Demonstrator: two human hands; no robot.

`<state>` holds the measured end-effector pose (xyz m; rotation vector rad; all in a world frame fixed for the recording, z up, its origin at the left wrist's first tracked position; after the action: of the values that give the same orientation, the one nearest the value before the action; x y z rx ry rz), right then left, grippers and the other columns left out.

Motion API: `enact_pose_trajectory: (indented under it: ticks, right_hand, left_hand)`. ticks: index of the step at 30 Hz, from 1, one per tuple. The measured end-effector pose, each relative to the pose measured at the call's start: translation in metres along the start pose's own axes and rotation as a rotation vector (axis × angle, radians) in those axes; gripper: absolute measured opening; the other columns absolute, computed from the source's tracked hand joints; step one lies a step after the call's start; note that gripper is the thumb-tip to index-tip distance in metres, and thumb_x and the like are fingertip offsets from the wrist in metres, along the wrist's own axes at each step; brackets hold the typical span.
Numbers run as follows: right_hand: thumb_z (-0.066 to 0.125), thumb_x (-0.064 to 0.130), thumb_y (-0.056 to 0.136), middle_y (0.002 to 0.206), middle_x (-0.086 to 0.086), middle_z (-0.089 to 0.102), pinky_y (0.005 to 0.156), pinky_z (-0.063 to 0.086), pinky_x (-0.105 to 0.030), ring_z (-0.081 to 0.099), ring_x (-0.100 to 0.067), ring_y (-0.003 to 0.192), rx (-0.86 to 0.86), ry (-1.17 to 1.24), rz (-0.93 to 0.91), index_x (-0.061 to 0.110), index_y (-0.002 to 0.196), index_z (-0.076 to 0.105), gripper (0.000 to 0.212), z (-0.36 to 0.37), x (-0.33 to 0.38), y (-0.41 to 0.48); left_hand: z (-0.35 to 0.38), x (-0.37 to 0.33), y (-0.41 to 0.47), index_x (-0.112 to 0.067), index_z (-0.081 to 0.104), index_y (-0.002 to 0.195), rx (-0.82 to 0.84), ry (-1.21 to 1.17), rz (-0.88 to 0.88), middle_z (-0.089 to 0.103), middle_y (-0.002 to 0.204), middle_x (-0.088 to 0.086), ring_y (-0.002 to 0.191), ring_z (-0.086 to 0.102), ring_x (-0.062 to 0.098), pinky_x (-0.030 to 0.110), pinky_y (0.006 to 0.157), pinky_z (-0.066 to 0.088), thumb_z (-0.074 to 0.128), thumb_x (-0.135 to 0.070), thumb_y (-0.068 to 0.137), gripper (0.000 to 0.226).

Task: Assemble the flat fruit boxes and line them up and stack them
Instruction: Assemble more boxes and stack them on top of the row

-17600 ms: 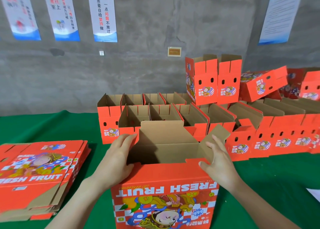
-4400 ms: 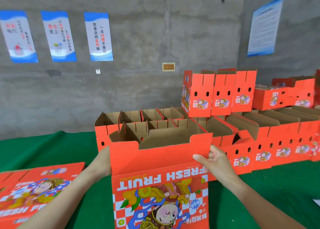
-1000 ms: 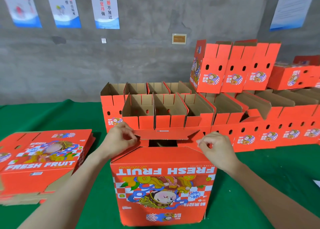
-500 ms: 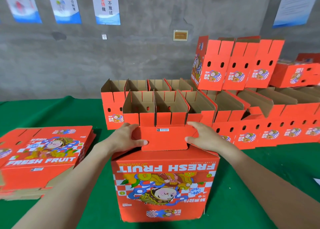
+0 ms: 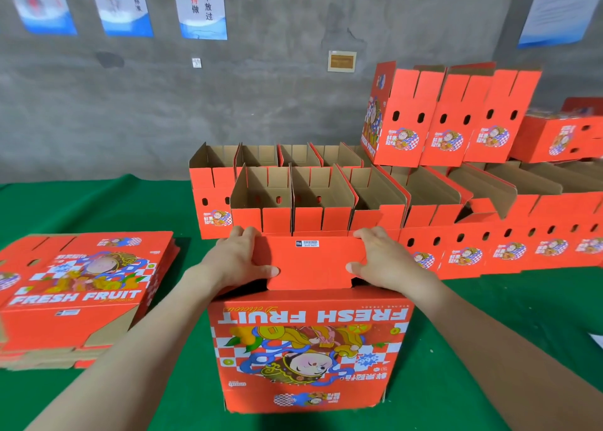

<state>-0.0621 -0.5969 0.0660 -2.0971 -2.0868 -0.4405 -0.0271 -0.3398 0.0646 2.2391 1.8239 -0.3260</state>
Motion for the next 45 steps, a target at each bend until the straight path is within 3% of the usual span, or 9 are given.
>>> enact_pose_trajectory:
  ticks: [15, 21, 25, 28, 31, 35, 37, 41, 45]
  right_hand:
    - [0.049, 0.045, 0.094, 0.150, -0.003, 0.028, 0.106, 0.036, -0.039, 0.039, -0.029, 0.131, 0.008, 0.028, -0.047, 0.020, 0.148, 0.028, 0.063, 0.006, -0.006, 0.006]
    - [0.044, 0.044, 0.097, 0.153, -0.006, 0.024, 0.106, 0.034, -0.039, 0.037, -0.033, 0.132, -0.032, 0.052, -0.021, 0.018, 0.149, 0.028, 0.060, 0.014, -0.013, 0.009]
    - [0.049, 0.040, 0.097, 0.151, -0.007, 0.033, 0.108, 0.029, -0.033, 0.034, -0.024, 0.137, -0.018, 0.330, -0.034, 0.020, 0.145, 0.036, 0.053, -0.001, -0.019, 0.020]
    - [0.045, 0.044, 0.098, 0.147, -0.005, 0.042, 0.102, 0.035, -0.035, 0.043, -0.023, 0.129, -0.109, 0.803, 0.169, 0.020, 0.142, 0.039, 0.051, 0.000, -0.041, 0.013]
    - [0.039, 0.052, 0.097, 0.117, -0.004, 0.061, 0.099, 0.043, -0.047, 0.057, -0.029, 0.111, 0.170, 0.903, 0.401, 0.012, 0.119, 0.056, 0.049, 0.031, -0.069, -0.012]
    - [0.042, 0.053, 0.094, 0.076, -0.010, 0.073, 0.062, 0.060, -0.041, 0.071, -0.024, 0.066, 0.446, 0.768, 0.328, 0.009, 0.086, 0.063, 0.049, 0.052, -0.070, -0.040]
    - [0.040, 0.058, 0.092, 0.072, -0.009, 0.074, 0.056, 0.059, -0.038, 0.072, -0.024, 0.065, 0.454, 0.728, 0.316, 0.011, 0.090, 0.063, 0.053, 0.044, -0.063, -0.041]
    - [0.025, 0.085, 0.079, 0.081, -0.012, 0.073, 0.054, 0.057, -0.038, 0.072, -0.029, 0.068, 0.469, 0.733, 0.307, 0.019, 0.096, 0.062, 0.077, 0.021, -0.053, -0.046]
    - [0.020, 0.086, 0.075, 0.102, -0.018, 0.064, 0.059, 0.058, -0.042, 0.070, -0.036, 0.079, 0.477, 0.746, 0.266, 0.019, 0.119, 0.053, 0.087, 0.000, -0.040, -0.056]
  left_hand:
    - [-0.004, 0.000, -0.005, -0.025, 0.034, 0.141, 0.011, -0.056, 0.005, 0.039, 0.137, 0.005, 0.121, 0.049, 0.029, 0.039, 0.103, 0.041, 0.062, -0.062, 0.078, 0.078]
    - [0.000, 0.014, -0.013, -0.020, 0.034, 0.146, -0.140, -0.633, -0.132, 0.044, 0.142, 0.008, 0.123, 0.049, 0.022, 0.032, 0.107, 0.036, 0.064, -0.037, 0.088, 0.068]
    - [-0.003, 0.021, -0.019, -0.027, 0.030, 0.148, -0.014, -0.878, -0.265, 0.055, 0.129, -0.001, 0.090, 0.066, 0.016, 0.028, 0.068, 0.054, 0.064, -0.039, 0.087, 0.071]
    - [-0.001, 0.029, -0.024, -0.028, 0.035, 0.142, 0.078, -0.725, -0.306, 0.066, 0.112, 0.005, 0.079, 0.071, 0.023, 0.033, 0.064, 0.059, 0.059, -0.053, 0.086, 0.066]
    - [-0.001, 0.033, -0.026, -0.027, 0.031, 0.146, 0.064, -0.655, -0.268, 0.062, 0.121, 0.008, 0.093, 0.068, 0.027, 0.040, 0.086, 0.055, 0.056, -0.057, 0.085, 0.072]
    - [-0.003, 0.027, -0.034, -0.025, 0.047, 0.133, 0.007, -0.709, -0.199, 0.067, 0.107, 0.000, 0.085, 0.069, 0.020, 0.032, 0.073, 0.055, 0.056, -0.044, 0.091, 0.048]
    - [-0.006, 0.029, -0.041, -0.022, 0.049, 0.133, -0.023, -0.746, -0.206, 0.066, 0.114, 0.005, 0.088, 0.068, 0.023, 0.035, 0.077, 0.055, 0.056, -0.042, 0.091, 0.047]
    - [-0.009, 0.036, -0.061, -0.029, 0.046, 0.131, -0.184, -0.813, -0.218, 0.060, 0.099, -0.008, 0.072, 0.061, 0.007, 0.021, 0.053, 0.049, 0.056, -0.039, 0.092, 0.041]
    - [0.007, 0.047, -0.087, -0.021, 0.048, 0.128, -0.345, -0.909, -0.127, 0.060, 0.107, -0.007, 0.082, 0.059, 0.002, 0.014, 0.068, 0.049, 0.050, -0.025, 0.097, 0.032]
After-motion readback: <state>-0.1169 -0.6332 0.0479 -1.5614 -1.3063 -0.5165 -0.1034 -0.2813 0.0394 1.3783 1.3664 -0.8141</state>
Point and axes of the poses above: each hand's wrist, its own y-axis towards the middle knuckle, its own z-axis out of the palm, x = y × z, the point moved 3 cm from there along y, towards the middle knuckle
